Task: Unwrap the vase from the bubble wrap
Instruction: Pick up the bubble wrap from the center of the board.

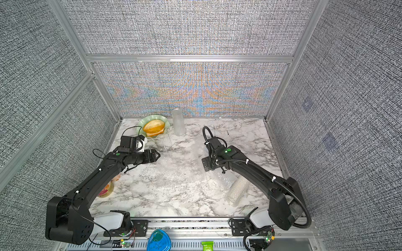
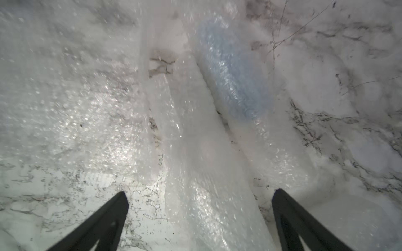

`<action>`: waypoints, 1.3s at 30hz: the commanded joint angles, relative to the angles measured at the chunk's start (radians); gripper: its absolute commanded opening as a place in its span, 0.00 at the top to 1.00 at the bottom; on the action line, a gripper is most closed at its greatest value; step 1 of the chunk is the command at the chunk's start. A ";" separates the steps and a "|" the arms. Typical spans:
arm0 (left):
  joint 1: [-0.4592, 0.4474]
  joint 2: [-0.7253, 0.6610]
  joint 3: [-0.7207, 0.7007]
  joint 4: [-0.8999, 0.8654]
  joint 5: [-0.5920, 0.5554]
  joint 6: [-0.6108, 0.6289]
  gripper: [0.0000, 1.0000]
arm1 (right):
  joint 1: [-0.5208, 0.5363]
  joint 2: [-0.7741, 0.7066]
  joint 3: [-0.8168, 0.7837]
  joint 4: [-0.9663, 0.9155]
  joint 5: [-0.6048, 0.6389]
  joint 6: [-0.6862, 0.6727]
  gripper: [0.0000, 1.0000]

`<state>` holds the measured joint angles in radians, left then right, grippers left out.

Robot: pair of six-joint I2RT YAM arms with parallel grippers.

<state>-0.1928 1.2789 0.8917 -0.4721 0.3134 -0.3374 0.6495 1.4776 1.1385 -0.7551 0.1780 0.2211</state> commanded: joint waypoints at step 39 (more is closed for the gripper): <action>0.003 -0.003 -0.003 0.018 0.010 0.010 0.10 | -0.011 0.047 0.035 -0.097 0.100 -0.060 0.47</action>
<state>-0.1928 1.2770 0.8879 -0.4721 0.3134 -0.3332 0.6445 1.5570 1.1637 -0.8368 0.2848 0.1276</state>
